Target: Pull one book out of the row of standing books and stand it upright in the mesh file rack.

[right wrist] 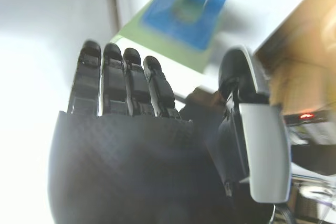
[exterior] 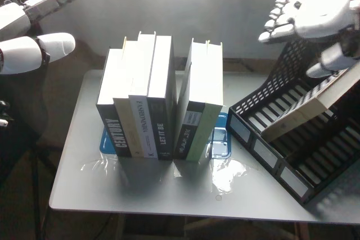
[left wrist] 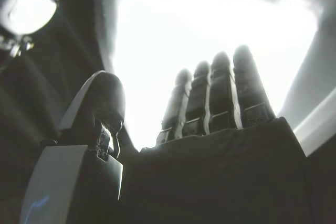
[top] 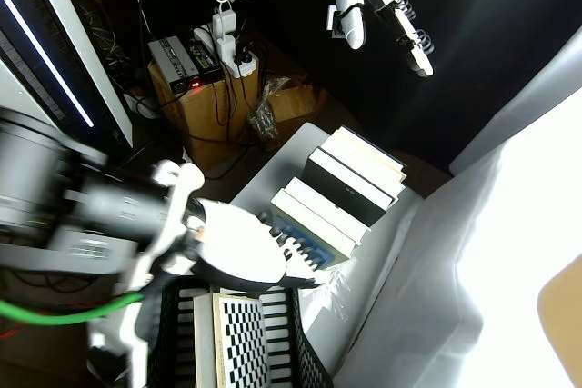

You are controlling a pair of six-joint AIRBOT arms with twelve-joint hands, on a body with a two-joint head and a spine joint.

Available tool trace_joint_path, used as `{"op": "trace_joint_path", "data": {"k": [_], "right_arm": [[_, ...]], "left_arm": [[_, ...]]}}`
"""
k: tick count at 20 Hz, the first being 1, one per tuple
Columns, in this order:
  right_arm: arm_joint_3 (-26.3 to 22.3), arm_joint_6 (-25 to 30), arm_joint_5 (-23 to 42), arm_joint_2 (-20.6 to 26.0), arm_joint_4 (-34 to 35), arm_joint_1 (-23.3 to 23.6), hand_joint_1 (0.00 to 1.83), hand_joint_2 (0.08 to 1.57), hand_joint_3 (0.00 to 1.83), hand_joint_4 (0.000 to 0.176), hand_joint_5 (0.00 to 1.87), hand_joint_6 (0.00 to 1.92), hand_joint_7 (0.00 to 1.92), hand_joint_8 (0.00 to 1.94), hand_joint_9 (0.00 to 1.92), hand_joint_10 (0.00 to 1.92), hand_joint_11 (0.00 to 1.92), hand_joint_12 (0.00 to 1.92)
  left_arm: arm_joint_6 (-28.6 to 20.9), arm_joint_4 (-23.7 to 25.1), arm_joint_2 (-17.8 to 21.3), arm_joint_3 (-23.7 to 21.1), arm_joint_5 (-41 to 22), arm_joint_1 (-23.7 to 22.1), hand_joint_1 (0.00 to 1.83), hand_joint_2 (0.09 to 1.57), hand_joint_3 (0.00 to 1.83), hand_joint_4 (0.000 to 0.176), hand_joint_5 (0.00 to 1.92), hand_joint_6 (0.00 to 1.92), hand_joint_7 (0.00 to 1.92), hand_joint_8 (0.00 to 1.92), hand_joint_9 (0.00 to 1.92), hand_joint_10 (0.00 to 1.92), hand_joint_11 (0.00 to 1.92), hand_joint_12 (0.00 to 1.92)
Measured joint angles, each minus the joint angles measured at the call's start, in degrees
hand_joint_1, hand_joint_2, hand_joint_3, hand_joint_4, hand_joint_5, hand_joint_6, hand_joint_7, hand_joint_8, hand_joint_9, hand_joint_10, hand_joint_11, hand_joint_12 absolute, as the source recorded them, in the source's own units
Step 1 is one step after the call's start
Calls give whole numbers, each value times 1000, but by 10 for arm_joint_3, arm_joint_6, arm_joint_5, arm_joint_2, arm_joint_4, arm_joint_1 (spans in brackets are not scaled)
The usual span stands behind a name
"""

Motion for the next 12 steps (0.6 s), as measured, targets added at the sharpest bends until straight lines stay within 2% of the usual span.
{"op": "trace_joint_path", "data": {"k": [1,2,4,5,6,7,8,9,10,11,12], "right_arm": [[-15,-7,5,14,12,0,241,1248,2,0,0,0,0,0,0,0,0,0],[-33,-29,10,32,43,3,228,1254,5,0,0,0,0,0,0,0,0,0],[-58,-74,13,58,115,6,278,1265,7,0,0,0,0,0,0,0,0,0],[-67,-85,13,70,134,6,287,1288,17,0,0,0,0,0,0,0,0,0],[-78,-89,14,81,145,7,287,1331,0,0,72,48,50,11,19,13,0,305],[-91,-90,17,97,152,7,334,1326,0,0,175,141,192,60,153,114,0,958],[-102,-90,19,109,153,7,358,1306,0,0,117,495,265,103,100,426,0,1252],[-112,-91,22,122,153,7,348,1298,0,0,79,824,319,137,53,638,0,1244],[-123,-90,24,135,153,7,336,1315,3,0,74,1054,359,252,10,929,0,1436],[-126,-91,26,139,153,7,277,1338,3,0,49,1188,239,615,1,1065,0,1553],[-132,-91,26,149,155,7,252,1340,1,0,31,1270,153,905,0,1154,0,1634]], "left_arm": [[0,-5,2,-3,0,1,423,1490,0,0,35,4,0,0,0,0,0,0],[0,-6,3,-3,-2,3,363,1499,3,13,9,5,0,0,0,0,0,0],[0,-10,4,-6,-4,6,334,1510,5,10,0,1,0,0,0,0,0,0],[0,-8,4,-7,-4,6,335,1512,6,0,9,5,0,0,0,0,0,0],[0,-6,4,-7,-4,6,335,1511,5,0,11,5,0,0,0,0,0,0],[0,-10,4,-7,-4,6,308,1512,4,4,6,2,0,0,0,0,0,0],[0,-13,4,-7,-5,7,303,1511,3,10,3,0,0,0,0,0,0,0],[0,-15,4,-7,-6,10,305,1514,4,8,3,0,0,0,0,0,0,0],[0,-15,4,-7,-8,12,307,1515,4,15,0,0,0,0,0,0,0,0],[0,-15,4,-7,-8,12,307,1515,4,16,0,0,0,0,0,0,0,0],[0,-14,4,-7,-9,13,306,1515,4,7,0,0,0,0,0,0,0,0]]}}
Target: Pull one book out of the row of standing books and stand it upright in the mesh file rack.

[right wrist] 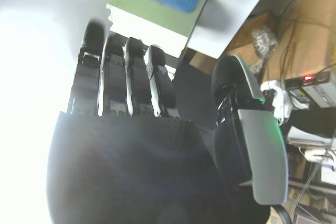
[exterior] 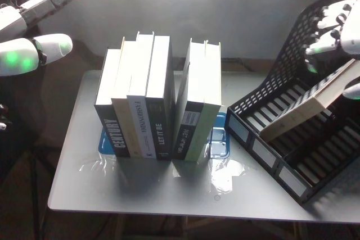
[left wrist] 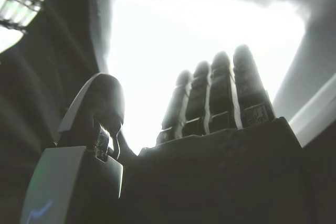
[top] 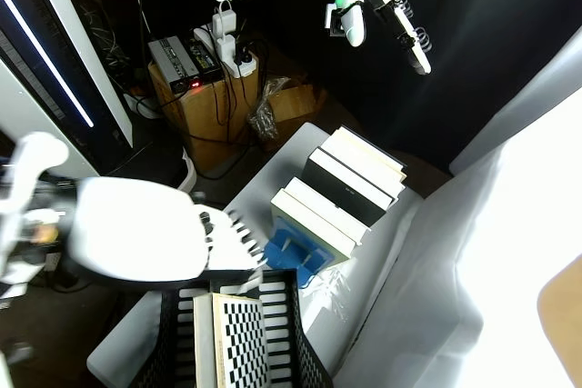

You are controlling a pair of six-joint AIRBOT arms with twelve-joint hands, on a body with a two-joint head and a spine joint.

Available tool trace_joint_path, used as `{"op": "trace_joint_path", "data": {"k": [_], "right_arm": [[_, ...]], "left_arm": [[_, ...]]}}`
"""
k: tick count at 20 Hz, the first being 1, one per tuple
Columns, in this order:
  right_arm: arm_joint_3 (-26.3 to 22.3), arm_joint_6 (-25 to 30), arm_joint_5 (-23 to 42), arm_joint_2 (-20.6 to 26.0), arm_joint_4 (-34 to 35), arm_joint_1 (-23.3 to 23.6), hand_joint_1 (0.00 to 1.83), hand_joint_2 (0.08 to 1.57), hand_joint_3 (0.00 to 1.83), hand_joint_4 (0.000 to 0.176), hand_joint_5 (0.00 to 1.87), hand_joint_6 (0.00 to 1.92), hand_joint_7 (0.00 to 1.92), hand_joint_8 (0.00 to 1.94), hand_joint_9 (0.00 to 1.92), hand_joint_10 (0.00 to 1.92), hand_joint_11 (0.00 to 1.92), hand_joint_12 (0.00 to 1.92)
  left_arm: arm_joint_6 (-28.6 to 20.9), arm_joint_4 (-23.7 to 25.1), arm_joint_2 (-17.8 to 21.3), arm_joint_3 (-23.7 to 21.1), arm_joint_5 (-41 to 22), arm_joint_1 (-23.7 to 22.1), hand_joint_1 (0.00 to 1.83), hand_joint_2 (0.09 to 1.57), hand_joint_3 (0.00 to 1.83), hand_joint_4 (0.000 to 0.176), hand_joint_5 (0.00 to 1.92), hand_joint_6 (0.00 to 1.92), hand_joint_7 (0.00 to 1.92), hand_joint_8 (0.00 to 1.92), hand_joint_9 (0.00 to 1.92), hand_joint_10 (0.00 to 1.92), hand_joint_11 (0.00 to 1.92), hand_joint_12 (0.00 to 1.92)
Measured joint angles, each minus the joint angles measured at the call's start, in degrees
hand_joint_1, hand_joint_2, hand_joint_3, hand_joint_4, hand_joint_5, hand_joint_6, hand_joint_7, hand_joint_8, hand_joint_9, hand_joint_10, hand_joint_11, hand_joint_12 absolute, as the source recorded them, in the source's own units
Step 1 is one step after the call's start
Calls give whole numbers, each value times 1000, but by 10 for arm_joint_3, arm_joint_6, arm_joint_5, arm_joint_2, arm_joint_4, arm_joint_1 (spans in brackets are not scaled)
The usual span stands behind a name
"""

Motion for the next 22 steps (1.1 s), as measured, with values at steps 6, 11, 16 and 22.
{"op": "trace_joint_path", "data": {"k": [6,11,16,22], "right_arm": [[-8,0,21,16,27,-27,384,1297,0,0,184,1207,357,677,249,826,0,1492],[28,38,27,-6,27,-100,484,1294,2,0,287,1097,487,545,309,770,0,1510],[75,62,20,-55,31,-160,545,1258,0,0,282,1187,488,498,320,687,0,1467],[153,92,-4,-120,30,-211,477,1296,0,0,297,108,326,0,228,34,0,747]], "left_arm": [[0,-3,0,0,-1,2,310,1520,3,0,1,0,0,0,0,0,0,0],[0,-3,0,0,-1,2,370,1508,0,0,5,1,0,0,0,0,0,0],[0,-3,0,0,-1,2,430,1505,0,0,17,4,0,0,0,0,0,0],[0,-5,0,0,-1,3,439,1503,0,0,28,3,0,0,0,0,0,0]]}}
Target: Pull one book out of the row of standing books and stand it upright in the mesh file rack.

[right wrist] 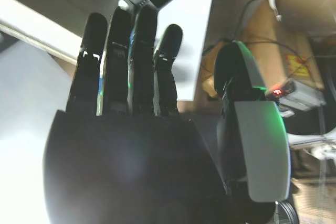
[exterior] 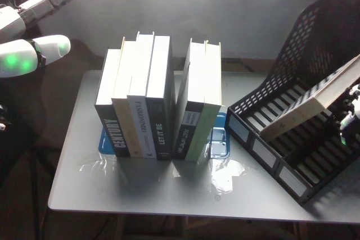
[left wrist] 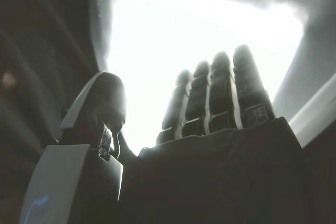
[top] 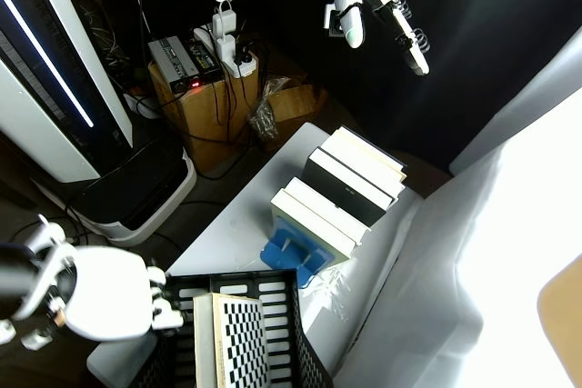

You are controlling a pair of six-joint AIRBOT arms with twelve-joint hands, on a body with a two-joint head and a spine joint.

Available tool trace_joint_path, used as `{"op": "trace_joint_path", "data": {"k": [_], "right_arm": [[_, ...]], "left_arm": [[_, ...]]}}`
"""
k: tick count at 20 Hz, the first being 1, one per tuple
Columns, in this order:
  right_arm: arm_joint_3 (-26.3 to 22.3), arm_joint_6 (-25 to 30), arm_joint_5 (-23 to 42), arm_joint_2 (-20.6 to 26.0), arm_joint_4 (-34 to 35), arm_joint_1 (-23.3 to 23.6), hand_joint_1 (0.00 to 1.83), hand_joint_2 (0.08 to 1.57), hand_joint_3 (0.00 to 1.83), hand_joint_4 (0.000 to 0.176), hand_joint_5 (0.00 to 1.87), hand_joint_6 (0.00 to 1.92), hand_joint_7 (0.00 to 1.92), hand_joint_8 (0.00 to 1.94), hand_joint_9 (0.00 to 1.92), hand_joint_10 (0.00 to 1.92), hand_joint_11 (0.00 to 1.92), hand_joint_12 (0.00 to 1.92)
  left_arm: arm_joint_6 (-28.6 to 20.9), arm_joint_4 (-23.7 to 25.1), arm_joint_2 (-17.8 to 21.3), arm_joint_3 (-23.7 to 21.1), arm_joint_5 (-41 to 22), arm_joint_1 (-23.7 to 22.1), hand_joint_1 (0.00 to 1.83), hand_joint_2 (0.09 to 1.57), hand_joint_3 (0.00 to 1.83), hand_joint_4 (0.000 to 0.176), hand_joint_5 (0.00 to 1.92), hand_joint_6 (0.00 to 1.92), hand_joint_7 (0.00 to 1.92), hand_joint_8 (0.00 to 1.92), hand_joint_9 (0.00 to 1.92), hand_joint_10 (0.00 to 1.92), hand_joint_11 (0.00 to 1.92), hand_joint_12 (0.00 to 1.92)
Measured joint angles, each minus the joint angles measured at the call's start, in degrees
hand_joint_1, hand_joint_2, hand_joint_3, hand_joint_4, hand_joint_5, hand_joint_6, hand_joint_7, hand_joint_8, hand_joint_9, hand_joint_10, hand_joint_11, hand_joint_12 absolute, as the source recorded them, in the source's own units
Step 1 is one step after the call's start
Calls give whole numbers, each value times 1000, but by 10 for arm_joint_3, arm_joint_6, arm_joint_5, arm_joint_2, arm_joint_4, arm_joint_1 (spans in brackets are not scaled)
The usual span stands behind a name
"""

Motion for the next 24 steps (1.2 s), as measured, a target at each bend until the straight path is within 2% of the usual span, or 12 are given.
{"op": "trace_joint_path", "data": {"k": [1,2,4,5,7,8,10,12,14,17,21,24], "right_arm": [[7,1,-4,-6,1,-3,484,1292,0,0,283,53,282,0,204,15,0,744],[14,2,-7,-12,2,-4,487,1302,2,0,220,6,145,1,124,3,0,414],[18,2,-16,-17,3,-4,436,1320,4,0,130,0,71,0,119,5,0,307],[23,2,-17,-20,6,-3,436,1313,0,0,61,8,58,3,134,9,0,498],[29,3,-21,-24,6,3,446,1309,0,0,38,4,42,0,97,1,0,519],[31,3,-22,-24,7,7,413,1334,5,0,7,0,13,0,37,4,0,257],[40,3,-31,-30,6,19,367,1334,1,0,14,3,0,0,0,0,0,109],[47,3,-33,-37,3,30,304,1331,0,0,25,6,23,6,4,1,0,84],[54,3,-39,-45,-2,41,539,1329,0,0,73,13,40,3,33,8,0,165],[64,3,-42,-53,-5,52,486,1314,0,0,68,4,30,0,29,3,0,149],[65,3,-54,-52,-5,58,476,1343,3,0,87,6,63,5,58,3,0,354],[23,3,-69,-24,-1,58,483,1348,3,0,85,6,62,2,52,6,0,332]], "left_arm": [[0,0,0,0,0,0,441,1502,0,0,26,2,0,0,0,0,0,0],[0,0,0,0,0,0,442,1503,0,0,28,2,0,0,0,0,0,0],[0,1,0,0,0,0,456,1499,0,0,29,2,0,0,0,0,0,0],[0,1,0,0,0,0,457,1498,0,0,29,2,0,0,0,0,0,0],[0,0,0,0,0,0,456,1499,0,0,24,0,0,0,0,0,0,0],[0,-1,0,0,1,0,455,1500,0,0,28,2,0,0,0,0,0,0],[0,0,0,0,0,0,469,1502,0,0,31,1,0,0,0,0,0,0],[0,0,0,0,0,0,470,1503,0,0,29,0,0,0,0,0,0,0],[0,0,0,0,0,0,443,1507,2,0,24,2,0,0,0,0,0,0],[0,-1,0,0,0,0,425,1507,1,0,24,1,0,0,0,0,0,0],[0,0,0,0,0,0,427,1509,0,0,22,2,0,0,0,0,0,0],[0,-3,2,-7,-2,2,415,1512,1,0,19,1,0,0,0,0,0,0]]}}
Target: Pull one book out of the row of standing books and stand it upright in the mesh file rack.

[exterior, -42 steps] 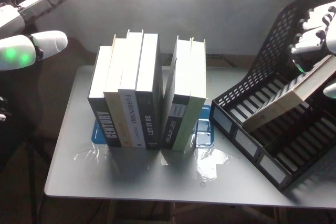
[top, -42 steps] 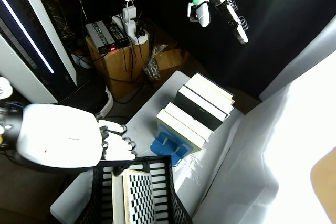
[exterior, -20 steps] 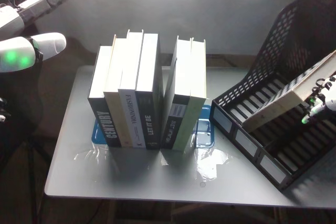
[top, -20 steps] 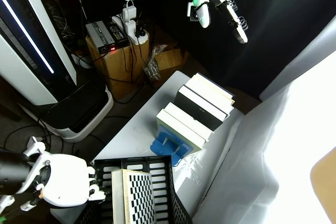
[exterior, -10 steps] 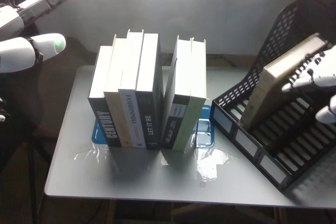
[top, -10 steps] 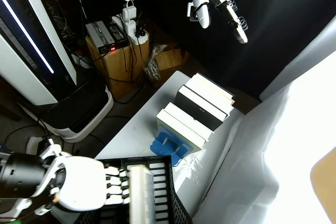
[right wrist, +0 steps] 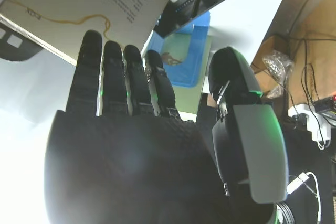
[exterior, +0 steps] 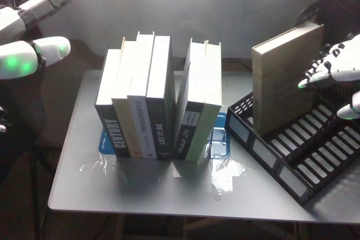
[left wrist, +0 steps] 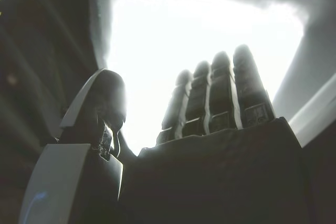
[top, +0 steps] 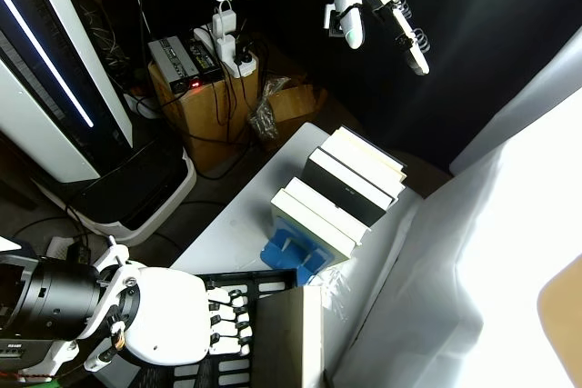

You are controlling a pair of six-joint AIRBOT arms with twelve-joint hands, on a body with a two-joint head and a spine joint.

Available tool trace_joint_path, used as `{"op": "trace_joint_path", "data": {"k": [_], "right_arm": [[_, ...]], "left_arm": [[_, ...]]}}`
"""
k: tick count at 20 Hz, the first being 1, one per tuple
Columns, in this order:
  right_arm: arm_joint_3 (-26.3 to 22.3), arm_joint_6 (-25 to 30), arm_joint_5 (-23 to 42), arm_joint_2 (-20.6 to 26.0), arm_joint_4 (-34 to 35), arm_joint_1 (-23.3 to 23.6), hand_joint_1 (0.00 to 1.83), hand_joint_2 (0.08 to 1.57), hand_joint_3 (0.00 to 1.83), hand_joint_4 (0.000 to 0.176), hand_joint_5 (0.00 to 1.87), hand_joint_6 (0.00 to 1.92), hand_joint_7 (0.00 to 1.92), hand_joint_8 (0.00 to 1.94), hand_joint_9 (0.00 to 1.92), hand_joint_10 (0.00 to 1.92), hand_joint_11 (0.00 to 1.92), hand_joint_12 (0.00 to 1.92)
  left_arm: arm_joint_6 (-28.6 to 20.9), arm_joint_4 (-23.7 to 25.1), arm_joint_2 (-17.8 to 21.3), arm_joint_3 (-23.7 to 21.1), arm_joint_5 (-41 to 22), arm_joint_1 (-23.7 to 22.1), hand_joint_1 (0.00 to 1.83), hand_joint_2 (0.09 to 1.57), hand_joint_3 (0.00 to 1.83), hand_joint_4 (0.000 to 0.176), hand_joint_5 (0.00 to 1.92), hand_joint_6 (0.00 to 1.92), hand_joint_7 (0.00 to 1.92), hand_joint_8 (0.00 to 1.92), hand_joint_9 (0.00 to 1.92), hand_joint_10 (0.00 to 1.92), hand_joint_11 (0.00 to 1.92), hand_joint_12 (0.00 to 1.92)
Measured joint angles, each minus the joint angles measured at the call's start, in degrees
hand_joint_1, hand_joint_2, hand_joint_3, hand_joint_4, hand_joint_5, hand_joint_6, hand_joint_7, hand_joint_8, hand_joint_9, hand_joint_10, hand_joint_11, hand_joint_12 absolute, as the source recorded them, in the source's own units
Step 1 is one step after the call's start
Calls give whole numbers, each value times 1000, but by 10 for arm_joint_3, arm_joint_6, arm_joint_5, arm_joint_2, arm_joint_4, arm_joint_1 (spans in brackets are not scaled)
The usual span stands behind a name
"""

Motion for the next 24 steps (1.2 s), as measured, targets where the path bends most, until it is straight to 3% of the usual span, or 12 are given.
{"op": "trace_joint_path", "data": {"k": [4,5,6,8,10,11,15,16,18,19,22,24], "right_arm": [[-70,-105,-44,58,102,0,494,1355,1,0,55,4,28,5,21,8,0,371],[-81,-113,-49,66,125,7,364,1340,0,0,1,0,0,0,0,0,0,761],[-88,-131,-49,70,145,15,315,1332,0,0,0,0,0,0,0,0,0,712],[-91,-342,-39,77,387,18,262,1326,1,20,0,0,0,0,0,0,0,250],[-52,-503,27,64,704,-1,290,1341,3,35,0,0,0,0,0,0,6,13],[-43,-549,56,61,803,-17,256,1361,10,15,0,0,0,0,0,0,0,2],[-65,-641,113,74,934,-31,121,1378,11,0,0,0,16,5,18,7,23,17],[-73,-659,142,80,973,-41,102,1397,15,13,0,0,12,2,21,8,4,3],[-92,-694,177,93,1023,-65,87,1364,0,31,0,0,0,0,2,0,0,0],[-105,-717,197,103,1053,-79,87,1373,2,0,0,0,0,0,0,0,0,0],[-124,-746,264,121,1127,-102,163,1355,0,0,0,0,0,0,32,12,2,2],[-135,-762,305,124,1160,-120,234,1387,7,0,0,0,0,0,0,0,0,0]], "left_arm": [[0,1,0,-4,-10,0,366,1518,2,0,2,0,0,0,0,0,0,0],[0,3,0,-7,-14,0,328,1523,3,0,0,0,0,0,0,0,0,0],[0,10,0,-8,-17,-1,322,1523,2,6,0,0,0,0,0,0,0,0],[0,13,-5,-8,-16,-9,283,1517,1,53,0,0,0,0,0,0,0,0],[0,22,-16,2,-13,-22,194,1519,3,58,0,0,0,0,0,0,0,0],[0,32,-25,7,-11,-29,187,1530,8,62,0,0,0,0,0,0,0,0],[0,76,-43,14,8,-57,400,1511,0,39,0,0,0,0,0,0,0,0],[0,97,-50,16,8,-66,451,1504,0,4,0,0,0,0,0,0,0,0],[0,125,-58,16,9,-72,439,1495,0,0,0,0,0,0,0,0,0,0],[0,144,-61,16,17,-77,421,1493,0,0,0,0,0,0,0,0,0,0],[0,161,-61,11,12,-83,355,1479,0,60,0,0,0,0,0,0,0,0],[0,176,-61,4,5,-83,315,1472,0,71,0,0,0,0,0,0,0,0]]}}
